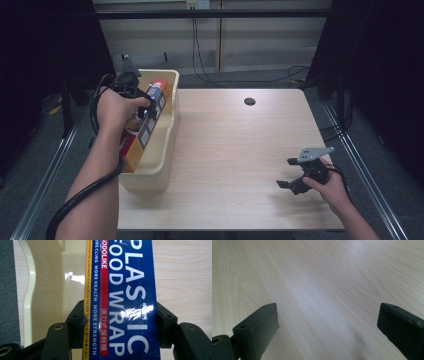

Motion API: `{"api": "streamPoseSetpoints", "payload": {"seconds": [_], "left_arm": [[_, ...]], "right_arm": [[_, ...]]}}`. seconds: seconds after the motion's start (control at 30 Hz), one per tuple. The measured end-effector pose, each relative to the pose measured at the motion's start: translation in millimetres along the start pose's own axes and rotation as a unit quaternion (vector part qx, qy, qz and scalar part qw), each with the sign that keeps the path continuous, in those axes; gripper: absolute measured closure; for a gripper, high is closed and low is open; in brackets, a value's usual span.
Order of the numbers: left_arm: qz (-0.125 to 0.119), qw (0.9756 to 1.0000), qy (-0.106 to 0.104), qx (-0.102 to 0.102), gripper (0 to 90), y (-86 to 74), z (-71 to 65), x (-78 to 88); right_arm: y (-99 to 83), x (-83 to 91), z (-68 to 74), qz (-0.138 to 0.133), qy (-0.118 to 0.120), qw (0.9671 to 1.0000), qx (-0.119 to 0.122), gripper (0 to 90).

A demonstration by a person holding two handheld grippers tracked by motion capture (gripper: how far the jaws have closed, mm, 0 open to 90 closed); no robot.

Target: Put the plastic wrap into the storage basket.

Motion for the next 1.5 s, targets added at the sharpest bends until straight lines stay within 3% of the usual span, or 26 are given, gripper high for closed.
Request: {"api": "streamPoseSetpoints", "payload": {"seconds": [1.5], "left_arm": [[0.037,0.9991,0.004,0.019,40.2,-12.6,-0.4,-41.5]], "right_arm": [[1.7,0.4,-0.1,0.0,-0.003,1.0,0.004,3.2]]}}
Point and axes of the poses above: each handheld gripper's, and its own axes: x roughly backward along the jaws, y roughly out of its top, z roughly to its left, the point moved 10 cm from there along -x, roughly forward along the jaws, and after that the axes turned 2 degrees about -x, right-handed, at the moved point
